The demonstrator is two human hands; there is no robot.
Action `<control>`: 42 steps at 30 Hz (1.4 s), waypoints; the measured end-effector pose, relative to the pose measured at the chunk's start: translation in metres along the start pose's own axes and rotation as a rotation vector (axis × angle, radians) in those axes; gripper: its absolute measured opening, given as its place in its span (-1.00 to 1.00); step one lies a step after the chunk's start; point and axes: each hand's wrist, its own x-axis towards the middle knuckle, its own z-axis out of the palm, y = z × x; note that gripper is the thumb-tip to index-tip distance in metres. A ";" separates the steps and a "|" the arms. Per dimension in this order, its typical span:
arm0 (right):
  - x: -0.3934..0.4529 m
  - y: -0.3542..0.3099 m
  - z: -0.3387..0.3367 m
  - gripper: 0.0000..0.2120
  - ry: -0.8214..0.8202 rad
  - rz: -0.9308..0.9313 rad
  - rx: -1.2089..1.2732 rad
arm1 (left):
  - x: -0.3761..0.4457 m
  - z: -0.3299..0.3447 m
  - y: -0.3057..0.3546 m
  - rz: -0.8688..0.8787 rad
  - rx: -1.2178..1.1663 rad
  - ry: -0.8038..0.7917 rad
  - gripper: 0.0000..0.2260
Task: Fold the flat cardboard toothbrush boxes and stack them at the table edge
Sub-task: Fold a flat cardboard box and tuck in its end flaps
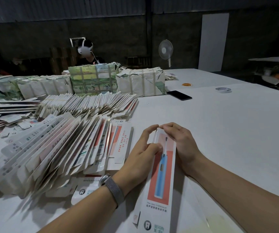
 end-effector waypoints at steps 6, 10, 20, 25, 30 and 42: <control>0.000 0.000 0.001 -0.77 -0.012 0.015 0.012 | -0.003 0.001 0.001 -0.001 -0.018 0.032 -0.62; -0.001 -0.001 0.000 -0.74 -0.020 0.026 0.005 | -0.002 -0.001 0.001 -0.005 -0.033 0.039 -0.71; 0.002 0.006 0.002 -0.88 -0.011 0.009 0.071 | 0.000 -0.002 0.000 0.001 -0.055 0.139 -0.76; 0.002 0.008 0.002 -0.72 -0.086 0.020 -0.016 | 0.001 -0.004 -0.001 -0.002 -0.126 0.194 -0.75; 0.003 0.011 0.001 -0.88 -0.077 0.028 -0.052 | 0.002 -0.004 -0.003 -0.007 -0.146 0.205 -0.75; 0.003 0.010 -0.002 -0.89 -0.062 0.032 0.006 | 0.002 -0.005 -0.006 -0.019 -0.218 0.190 -0.74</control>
